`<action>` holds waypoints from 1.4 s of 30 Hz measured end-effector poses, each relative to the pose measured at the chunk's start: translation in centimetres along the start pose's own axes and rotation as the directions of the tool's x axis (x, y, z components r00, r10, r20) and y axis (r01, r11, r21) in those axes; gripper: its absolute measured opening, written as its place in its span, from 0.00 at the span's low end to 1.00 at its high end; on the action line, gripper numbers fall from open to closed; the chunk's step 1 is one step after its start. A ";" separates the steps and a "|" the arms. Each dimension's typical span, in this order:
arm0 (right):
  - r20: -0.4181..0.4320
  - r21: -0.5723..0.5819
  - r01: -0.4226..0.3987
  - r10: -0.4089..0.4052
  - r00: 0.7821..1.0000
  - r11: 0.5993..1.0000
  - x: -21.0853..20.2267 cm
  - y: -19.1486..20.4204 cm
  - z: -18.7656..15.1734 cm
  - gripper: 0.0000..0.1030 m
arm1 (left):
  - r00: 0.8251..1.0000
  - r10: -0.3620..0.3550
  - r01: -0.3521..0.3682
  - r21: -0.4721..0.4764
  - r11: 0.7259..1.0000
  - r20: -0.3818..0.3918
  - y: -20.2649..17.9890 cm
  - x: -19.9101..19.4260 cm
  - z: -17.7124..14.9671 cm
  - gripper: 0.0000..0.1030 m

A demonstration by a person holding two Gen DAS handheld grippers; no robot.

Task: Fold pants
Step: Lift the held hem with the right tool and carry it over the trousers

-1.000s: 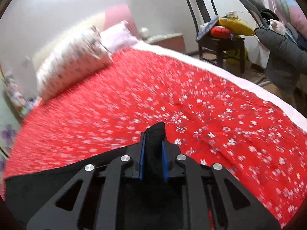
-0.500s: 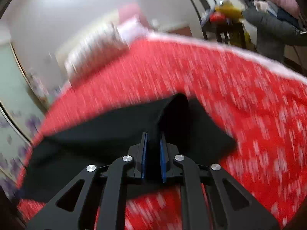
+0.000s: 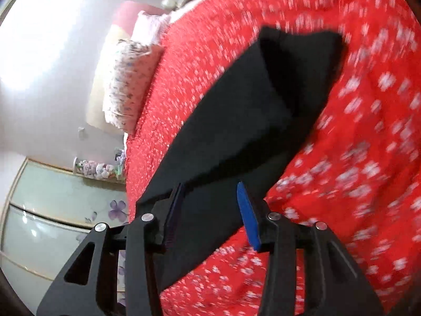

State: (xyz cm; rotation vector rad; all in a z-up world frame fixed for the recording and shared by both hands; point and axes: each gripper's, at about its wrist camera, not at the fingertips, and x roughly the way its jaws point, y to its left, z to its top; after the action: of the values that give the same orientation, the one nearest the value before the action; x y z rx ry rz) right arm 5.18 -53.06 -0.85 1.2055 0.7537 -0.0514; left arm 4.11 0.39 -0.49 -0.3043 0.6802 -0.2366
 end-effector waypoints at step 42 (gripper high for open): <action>-0.108 -0.025 -0.233 0.229 0.967 0.972 8.7 4.6 -7.0 0.42 | 0.982 -0.190 0.184 -0.242 0.953 0.002 3.4 0.2 0.4 0.98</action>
State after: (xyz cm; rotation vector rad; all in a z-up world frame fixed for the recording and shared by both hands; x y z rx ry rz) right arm 10.22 -42.25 -2.86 1.2604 0.6968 0.2195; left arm 4.97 3.57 -1.50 -0.6018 0.7029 -0.3393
